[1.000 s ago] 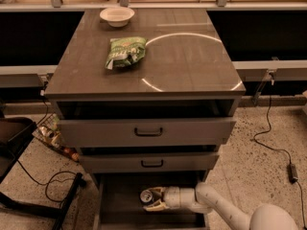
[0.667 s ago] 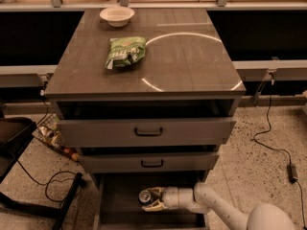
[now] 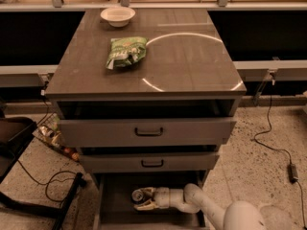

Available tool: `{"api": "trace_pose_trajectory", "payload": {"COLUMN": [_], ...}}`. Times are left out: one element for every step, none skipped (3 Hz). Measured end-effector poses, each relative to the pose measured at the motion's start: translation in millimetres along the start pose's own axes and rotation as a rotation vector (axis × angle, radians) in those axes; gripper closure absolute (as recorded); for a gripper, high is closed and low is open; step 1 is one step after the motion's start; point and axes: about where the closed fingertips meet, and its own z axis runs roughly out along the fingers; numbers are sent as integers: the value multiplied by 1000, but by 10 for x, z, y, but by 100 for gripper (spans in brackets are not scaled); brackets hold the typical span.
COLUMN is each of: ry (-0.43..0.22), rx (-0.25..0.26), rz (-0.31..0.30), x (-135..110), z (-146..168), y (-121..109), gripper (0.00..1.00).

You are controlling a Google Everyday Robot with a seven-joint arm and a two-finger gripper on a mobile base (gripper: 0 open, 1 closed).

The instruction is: Place pepsi can into bottom drawer

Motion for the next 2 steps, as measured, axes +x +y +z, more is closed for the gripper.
{"api": "trace_pose_trajectory", "payload": {"ry": [-12, -9], "rx": [5, 8], "rz": [1, -10], "x": [157, 293], "z": [118, 234], "y": [-41, -34], "gripper": [100, 100]}}
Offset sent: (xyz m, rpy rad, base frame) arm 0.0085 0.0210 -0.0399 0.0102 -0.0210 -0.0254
